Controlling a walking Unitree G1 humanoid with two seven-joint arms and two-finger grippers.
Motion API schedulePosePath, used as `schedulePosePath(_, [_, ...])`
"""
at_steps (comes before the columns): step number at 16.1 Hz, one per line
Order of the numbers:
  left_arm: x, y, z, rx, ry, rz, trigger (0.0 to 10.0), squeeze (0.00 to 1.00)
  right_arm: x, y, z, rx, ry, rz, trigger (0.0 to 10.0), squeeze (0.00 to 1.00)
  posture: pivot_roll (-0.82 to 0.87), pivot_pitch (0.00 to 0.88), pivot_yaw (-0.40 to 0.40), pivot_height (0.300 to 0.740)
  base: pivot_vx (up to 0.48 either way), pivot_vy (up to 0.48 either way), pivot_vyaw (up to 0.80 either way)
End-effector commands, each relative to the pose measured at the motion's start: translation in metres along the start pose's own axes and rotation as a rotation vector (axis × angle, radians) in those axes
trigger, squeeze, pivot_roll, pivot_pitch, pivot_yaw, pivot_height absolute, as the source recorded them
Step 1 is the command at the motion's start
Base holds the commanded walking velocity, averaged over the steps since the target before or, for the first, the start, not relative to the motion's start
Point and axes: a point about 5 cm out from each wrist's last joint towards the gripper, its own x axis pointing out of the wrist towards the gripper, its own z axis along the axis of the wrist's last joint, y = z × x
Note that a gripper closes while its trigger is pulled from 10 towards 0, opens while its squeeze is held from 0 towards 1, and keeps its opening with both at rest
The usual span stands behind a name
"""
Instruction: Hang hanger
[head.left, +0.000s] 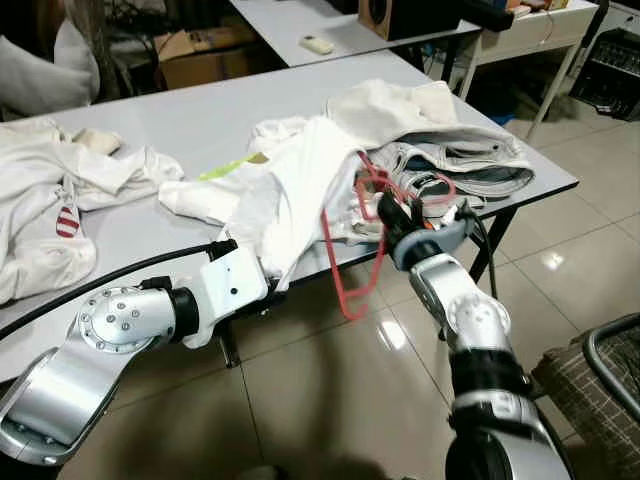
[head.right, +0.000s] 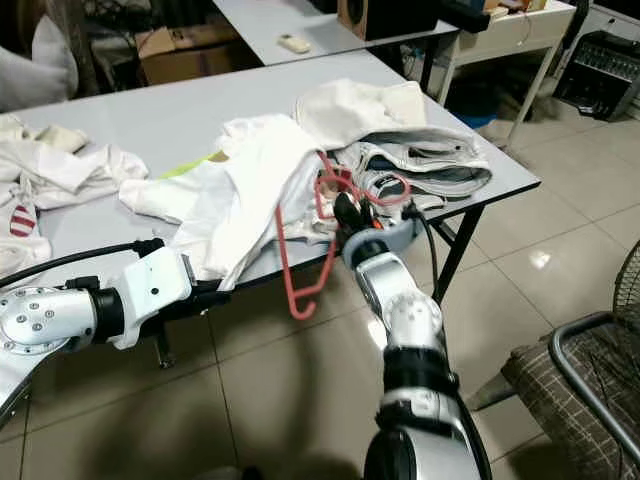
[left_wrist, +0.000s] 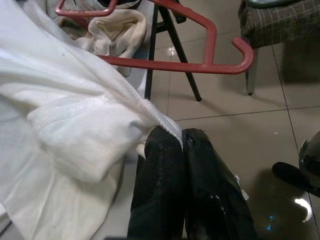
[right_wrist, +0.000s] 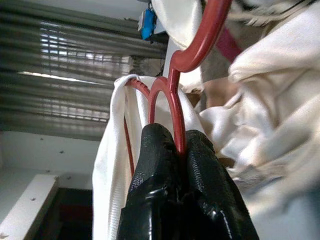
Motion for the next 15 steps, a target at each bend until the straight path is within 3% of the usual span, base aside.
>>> schedulePosePath(1, [0.006,-0.012,0.001,-0.028,-0.01,-0.072,0.0,0.0,0.026,0.066,-0.048,0.188,0.011,0.19,10.0,0.0,0.15,0.086,0.031,0.74,0.0,0.0,0.0])
schedulePosePath(3, [0.012,-0.012,0.006,-0.055,-0.042,-0.057,0.0,0.0,0.033,0.083,-0.062,0.186,0.06,0.244,10.0,0.0,0.15,0.079,0.022,0.74,0.0,0.0,0.0])
schedulePosePath(6, [0.014,-0.002,0.01,-0.083,-0.085,0.004,0.0,0.0,0.028,0.103,-0.079,0.12,0.148,0.372,10.0,0.0,0.13,0.076,0.013,0.74,0.0,0.0,0.0])
schedulePosePath(10, [0.027,-0.017,0.026,-0.167,-0.187,-0.07,0.0,0.0,0.033,0.114,-0.079,0.16,0.127,0.421,10.0,0.0,0.13,0.079,0.002,0.74,0.0,0.0,0.0])
schedulePosePath(15, [0.037,-0.027,0.031,-0.208,-0.205,-0.104,0.0,0.0,0.042,0.119,-0.08,0.206,0.087,0.405,10.0,0.0,0.13,0.079,0.001,0.74,0.0,0.0,0.0])
